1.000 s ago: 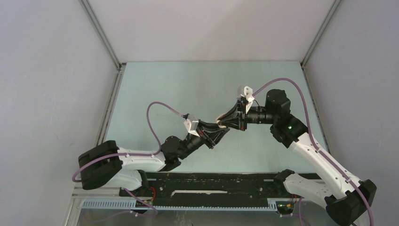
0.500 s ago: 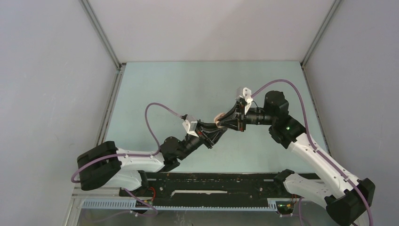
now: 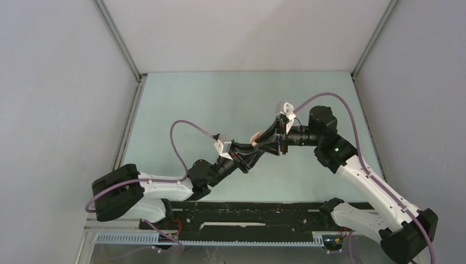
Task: Insert the wireless bluetooth earbuds into the charging case
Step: Insert the left earbud into the left side groove of the charging case, then close the charging case with the earbuds inside.
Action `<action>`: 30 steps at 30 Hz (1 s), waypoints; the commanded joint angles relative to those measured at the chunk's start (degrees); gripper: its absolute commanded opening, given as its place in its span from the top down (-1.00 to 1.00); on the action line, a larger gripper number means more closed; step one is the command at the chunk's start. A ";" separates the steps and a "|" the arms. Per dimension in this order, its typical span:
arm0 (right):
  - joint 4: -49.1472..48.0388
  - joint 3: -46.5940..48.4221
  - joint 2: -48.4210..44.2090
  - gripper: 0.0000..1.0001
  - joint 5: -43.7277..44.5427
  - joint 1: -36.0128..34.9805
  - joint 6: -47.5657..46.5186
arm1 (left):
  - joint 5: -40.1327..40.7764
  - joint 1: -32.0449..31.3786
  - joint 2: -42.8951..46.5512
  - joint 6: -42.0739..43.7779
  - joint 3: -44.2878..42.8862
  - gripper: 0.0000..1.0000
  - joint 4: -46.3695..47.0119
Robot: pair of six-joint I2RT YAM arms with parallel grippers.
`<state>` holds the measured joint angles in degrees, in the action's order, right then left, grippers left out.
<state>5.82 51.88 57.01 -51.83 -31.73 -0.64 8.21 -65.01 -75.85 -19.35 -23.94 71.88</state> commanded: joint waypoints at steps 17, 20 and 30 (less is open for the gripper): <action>10.89 6.60 -1.01 -0.86 -2.62 6.24 -7.24 | -6.80 -0.20 -1.15 6.24 4.96 1.00 1.86; 9.01 3.42 0.06 -0.99 -4.44 6.77 -7.47 | -9.85 -0.20 -0.63 9.10 5.80 1.00 -1.48; 13.06 -2.48 3.55 -0.91 -10.17 7.38 -21.79 | -19.01 -0.20 1.57 18.98 5.79 1.00 -14.72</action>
<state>16.23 49.43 59.83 -58.76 -24.60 -13.10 -6.13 -65.04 -75.83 -6.35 -17.67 60.42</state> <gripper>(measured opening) 0.983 0.288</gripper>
